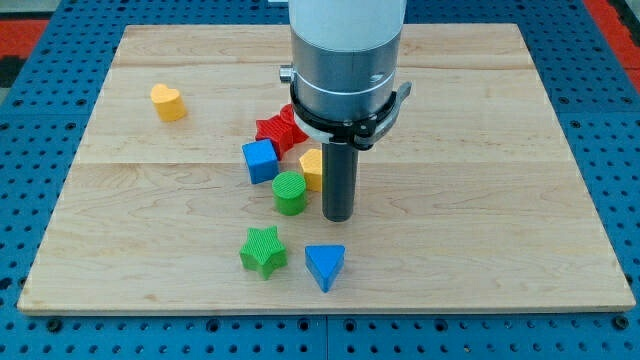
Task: Move the green circle to the center left of the board
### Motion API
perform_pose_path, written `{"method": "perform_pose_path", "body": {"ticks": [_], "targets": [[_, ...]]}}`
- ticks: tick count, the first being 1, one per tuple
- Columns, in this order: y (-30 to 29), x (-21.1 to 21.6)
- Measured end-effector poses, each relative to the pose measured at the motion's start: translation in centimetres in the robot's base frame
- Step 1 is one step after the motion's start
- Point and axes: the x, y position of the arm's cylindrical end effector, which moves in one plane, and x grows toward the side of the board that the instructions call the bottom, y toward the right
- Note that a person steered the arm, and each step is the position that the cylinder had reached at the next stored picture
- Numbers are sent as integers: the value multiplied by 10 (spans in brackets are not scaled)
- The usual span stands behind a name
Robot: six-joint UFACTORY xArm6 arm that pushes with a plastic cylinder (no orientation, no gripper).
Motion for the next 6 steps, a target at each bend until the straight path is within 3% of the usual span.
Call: {"method": "perform_pose_path", "body": {"ticks": [2,3,5,6], "targets": [[-72,-14],[-37,-20],[-123,-32],[-165,-59]]}}
